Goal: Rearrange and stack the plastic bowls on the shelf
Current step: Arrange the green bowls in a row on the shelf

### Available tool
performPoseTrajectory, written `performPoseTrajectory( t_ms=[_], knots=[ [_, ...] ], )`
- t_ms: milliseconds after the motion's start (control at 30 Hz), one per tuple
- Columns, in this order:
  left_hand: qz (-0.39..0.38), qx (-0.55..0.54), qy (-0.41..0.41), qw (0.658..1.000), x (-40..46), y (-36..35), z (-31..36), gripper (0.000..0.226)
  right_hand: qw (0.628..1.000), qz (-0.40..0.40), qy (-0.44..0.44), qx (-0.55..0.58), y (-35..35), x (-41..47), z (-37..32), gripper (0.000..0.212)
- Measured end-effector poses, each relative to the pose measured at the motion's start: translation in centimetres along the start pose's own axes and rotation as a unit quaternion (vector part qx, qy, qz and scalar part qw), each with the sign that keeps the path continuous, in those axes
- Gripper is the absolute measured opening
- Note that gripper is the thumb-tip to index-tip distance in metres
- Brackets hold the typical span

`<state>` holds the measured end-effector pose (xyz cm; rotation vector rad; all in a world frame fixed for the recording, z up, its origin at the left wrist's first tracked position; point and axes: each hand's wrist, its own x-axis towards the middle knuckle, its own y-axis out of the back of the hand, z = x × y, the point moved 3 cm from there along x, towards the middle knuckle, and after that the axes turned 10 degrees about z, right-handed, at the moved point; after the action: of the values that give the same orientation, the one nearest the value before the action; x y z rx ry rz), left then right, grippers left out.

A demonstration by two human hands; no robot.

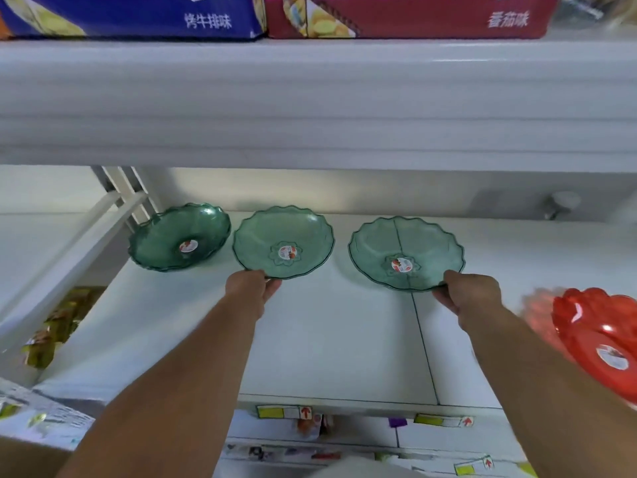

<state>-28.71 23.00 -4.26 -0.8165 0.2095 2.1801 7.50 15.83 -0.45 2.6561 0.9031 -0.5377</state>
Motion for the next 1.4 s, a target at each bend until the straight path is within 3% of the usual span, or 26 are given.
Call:
performPoseTrajectory(
  t_ms=[300, 567, 800, 1033, 1400],
  knots=[
    [-0.069, 0.012, 0.0, 0.998, 2.5, -1.3, -0.1, 0.037, 0.999, 0.02, 0.0, 0.035, -0.4, -1.2, -0.2, 0.013],
    [-0.089, 0.039, 0.006, 0.995, 2.6, -1.8, 0.2, 0.011, 0.999, 0.017, 0.003, 0.047, -1.8, -2.1, -0.3, 0.011],
    [-0.128, 0.03, 0.02, 0.991, 2.2, -1.8, 0.5, 0.035, 0.999, -0.016, 0.002, 0.047, -3.9, -2.2, -0.3, 0.009],
    [-0.116, 0.027, 0.034, 0.992, 1.2, 0.7, 1.1, 0.06, 0.993, -0.09, -0.04, 0.065, -9.8, -4.6, -1.2, 0.005],
    [-0.148, 0.117, -0.037, 0.981, 1.2, 1.9, 2.9, 0.044, 0.986, -0.158, -0.007, -0.053, -20.3, -6.2, -1.1, 0.009]
  ],
)
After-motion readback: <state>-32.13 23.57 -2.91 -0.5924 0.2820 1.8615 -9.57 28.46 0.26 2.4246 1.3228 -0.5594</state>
